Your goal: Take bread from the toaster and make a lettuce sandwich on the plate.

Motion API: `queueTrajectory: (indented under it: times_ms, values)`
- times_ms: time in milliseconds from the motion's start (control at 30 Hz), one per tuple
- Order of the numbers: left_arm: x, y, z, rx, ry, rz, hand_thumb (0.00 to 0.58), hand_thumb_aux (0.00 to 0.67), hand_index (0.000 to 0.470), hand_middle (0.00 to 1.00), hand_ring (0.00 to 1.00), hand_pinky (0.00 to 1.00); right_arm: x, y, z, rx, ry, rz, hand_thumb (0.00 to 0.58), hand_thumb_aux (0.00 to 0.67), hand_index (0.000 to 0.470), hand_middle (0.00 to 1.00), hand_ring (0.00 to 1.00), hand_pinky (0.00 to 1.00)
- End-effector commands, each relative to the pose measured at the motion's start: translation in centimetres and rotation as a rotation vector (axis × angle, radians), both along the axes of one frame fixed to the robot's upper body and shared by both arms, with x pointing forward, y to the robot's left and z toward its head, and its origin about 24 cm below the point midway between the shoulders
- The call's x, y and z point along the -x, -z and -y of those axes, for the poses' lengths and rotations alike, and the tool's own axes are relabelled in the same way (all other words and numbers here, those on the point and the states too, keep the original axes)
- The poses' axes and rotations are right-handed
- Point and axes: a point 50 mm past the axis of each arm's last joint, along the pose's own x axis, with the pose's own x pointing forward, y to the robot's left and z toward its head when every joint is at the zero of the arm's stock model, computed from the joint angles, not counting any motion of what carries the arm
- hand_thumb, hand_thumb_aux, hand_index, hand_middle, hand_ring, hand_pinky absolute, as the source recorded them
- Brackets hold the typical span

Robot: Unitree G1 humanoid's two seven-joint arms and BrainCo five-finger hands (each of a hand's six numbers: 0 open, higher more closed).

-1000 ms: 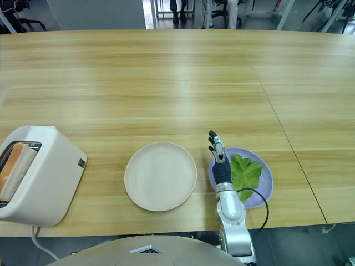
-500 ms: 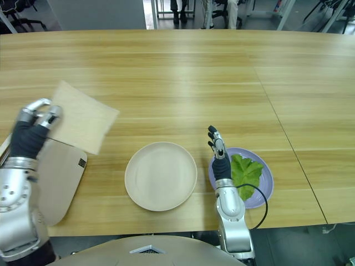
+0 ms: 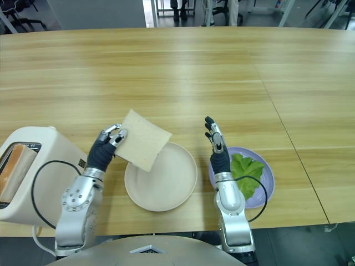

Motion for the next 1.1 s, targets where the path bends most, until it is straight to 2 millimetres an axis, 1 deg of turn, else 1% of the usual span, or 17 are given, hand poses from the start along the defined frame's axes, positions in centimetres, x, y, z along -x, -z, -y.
queueTrajectory:
  times_ms: [33, 200, 300, 433, 533, 633, 733, 867, 1000, 1100]
  values:
    - [0.3, 2.1, 1.1, 0.012, -0.009, -0.057, 0.580, 0.670, 0.460, 1.00, 1.00, 1.00, -0.2, -0.3, 0.0, -0.002, -0.017, 0.005, 0.000, 0.000, 0.000, 0.00, 0.00, 0.00]
    - [0.8, 4.5, 2.3, 0.055, -0.039, -0.124, 0.580, 0.670, 0.460, 1.00, 1.00, 1.00, -0.3, -0.4, 0.0, 0.000, -0.031, 0.007, 0.000, 0.000, 0.000, 0.00, 0.00, 0.00]
    - [1.2, 5.6, 3.1, 0.065, -0.062, -0.159, 0.580, 0.670, 0.460, 1.00, 1.00, 1.00, -0.4, -0.4, 0.0, 0.000, -0.045, 0.004, 0.000, 0.000, 0.000, 0.00, 0.00, 0.00]
    - [1.9, 5.9, 3.7, 0.075, -0.110, -0.168, 0.580, 0.670, 0.460, 1.00, 1.00, 1.00, -0.4, -0.2, -0.1, 0.000, -0.059, -0.007, 0.000, 0.000, 0.000, 0.00, 0.00, 0.00]
    - [2.0, 6.0, 3.9, 0.071, -0.128, -0.162, 0.580, 0.670, 0.460, 1.00, 1.00, 1.00, -0.4, -0.1, 0.0, -0.003, -0.058, -0.014, 0.000, 0.000, 0.000, 0.00, 0.00, 0.00]
    - [2.1, 6.5, 4.3, 0.055, -0.127, -0.180, 0.580, 0.670, 0.460, 1.00, 1.00, 1.00, -0.4, -0.1, 0.0, -0.004, -0.059, -0.013, 0.000, 0.000, 0.000, 0.00, 0.00, 0.00]
    - [2.2, 7.0, 4.8, 0.044, -0.118, -0.205, 0.580, 0.670, 0.460, 1.00, 1.00, 1.00, -0.4, -0.2, -0.1, -0.004, -0.066, -0.012, 0.000, 0.000, 0.000, 0.00, 0.00, 0.00]
    - [2.4, 7.0, 5.3, -0.002, -0.071, -0.208, 0.580, 0.670, 0.460, 1.00, 1.00, 1.00, -0.4, -0.2, -0.1, -0.006, -0.070, -0.012, 0.000, 0.000, 0.000, 0.00, 0.00, 0.00]
    - [2.8, 7.5, 5.5, -0.069, -0.032, -0.235, 0.580, 0.670, 0.460, 1.00, 1.00, 1.00, -0.4, -0.2, -0.1, -0.005, -0.072, -0.013, 0.000, 0.000, 0.000, 0.00, 0.00, 0.00]
    - [2.9, 7.4, 5.4, -0.091, -0.025, -0.236, 0.580, 0.670, 0.460, 1.00, 1.00, 1.00, -0.5, -0.1, -0.1, -0.006, -0.076, -0.017, 0.000, 0.000, 0.000, 0.00, 0.00, 0.00]
